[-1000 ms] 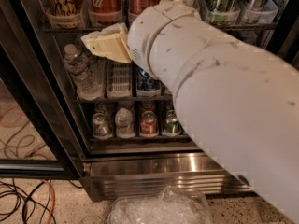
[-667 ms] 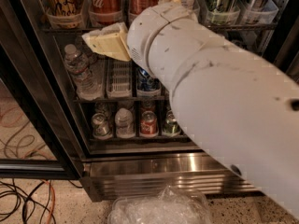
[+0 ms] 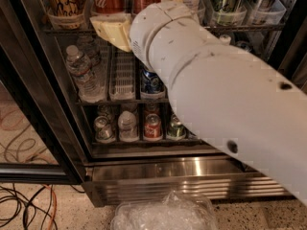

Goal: Pick coke can from top shelf of fridge

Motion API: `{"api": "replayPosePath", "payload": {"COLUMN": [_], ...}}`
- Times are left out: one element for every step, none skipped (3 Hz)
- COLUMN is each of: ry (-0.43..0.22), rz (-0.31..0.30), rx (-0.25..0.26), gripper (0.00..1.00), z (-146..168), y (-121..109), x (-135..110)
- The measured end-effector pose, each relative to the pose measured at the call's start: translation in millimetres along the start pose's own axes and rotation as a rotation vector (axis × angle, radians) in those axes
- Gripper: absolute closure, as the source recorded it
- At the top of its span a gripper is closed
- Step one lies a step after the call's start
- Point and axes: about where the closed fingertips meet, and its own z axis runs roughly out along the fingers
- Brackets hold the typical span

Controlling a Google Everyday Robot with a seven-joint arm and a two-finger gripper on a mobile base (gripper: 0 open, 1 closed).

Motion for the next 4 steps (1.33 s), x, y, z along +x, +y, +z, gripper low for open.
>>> {"api": "replayPosePath", "payload": {"ry": [-0.023,-0.031,-0.033,-0.037], "rz": [0.008,-0.011,-0.013,-0.015], "rx": [0.004,-0.003,-0.003,-0.002], "gripper": [0.18,0.02,0.03,0.06], "z": [18.3,18.6,18.3,17.7], "y": [0.7,8.4,9.0,10.3], "x": [-5.5,-14.2,-15.7,-18.8]}}
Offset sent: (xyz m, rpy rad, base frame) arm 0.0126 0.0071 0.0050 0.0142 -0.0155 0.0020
